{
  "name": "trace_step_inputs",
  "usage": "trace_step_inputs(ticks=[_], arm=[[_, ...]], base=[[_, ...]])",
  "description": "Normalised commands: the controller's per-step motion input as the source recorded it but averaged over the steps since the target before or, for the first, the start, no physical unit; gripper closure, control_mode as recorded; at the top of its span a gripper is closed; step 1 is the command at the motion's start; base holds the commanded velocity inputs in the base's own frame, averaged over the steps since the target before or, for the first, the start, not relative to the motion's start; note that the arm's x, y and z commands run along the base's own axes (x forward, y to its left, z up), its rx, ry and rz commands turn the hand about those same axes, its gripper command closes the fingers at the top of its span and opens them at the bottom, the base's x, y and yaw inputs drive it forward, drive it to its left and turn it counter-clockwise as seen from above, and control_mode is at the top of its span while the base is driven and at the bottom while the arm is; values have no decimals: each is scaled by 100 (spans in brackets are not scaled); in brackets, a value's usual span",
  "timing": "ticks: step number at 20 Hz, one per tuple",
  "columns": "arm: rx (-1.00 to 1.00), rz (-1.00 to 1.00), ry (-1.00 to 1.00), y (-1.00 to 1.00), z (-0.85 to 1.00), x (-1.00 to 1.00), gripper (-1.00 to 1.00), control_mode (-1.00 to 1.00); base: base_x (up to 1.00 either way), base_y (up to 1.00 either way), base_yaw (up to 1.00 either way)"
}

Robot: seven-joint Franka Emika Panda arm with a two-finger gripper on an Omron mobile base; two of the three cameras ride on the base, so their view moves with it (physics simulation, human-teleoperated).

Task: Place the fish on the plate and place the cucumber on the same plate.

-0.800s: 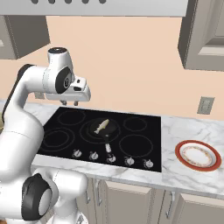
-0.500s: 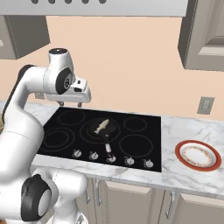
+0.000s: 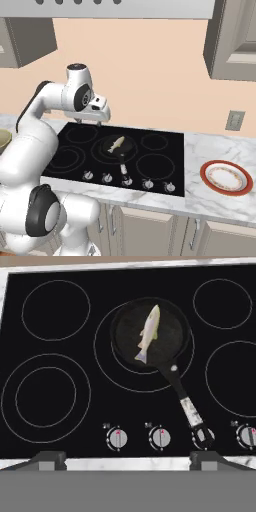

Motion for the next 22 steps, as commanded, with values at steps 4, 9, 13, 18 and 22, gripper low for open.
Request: trace_step_inputs(ticks=[4,9,13,18,22], arm=[[-1,-7,7,-9,-60,57,-100,-100],[0,-8,13,-22,-28,30,-100,-100],[0,-7,7,-28,-30,41,-100,-100],[0,0,11,-11,-12,80,-100,-100],[0,0,2,0,-14,60,-100,-100]], base=[[0,0,0],[0,0,0],[0,0,0],[0,0,0],[0,0,0]])
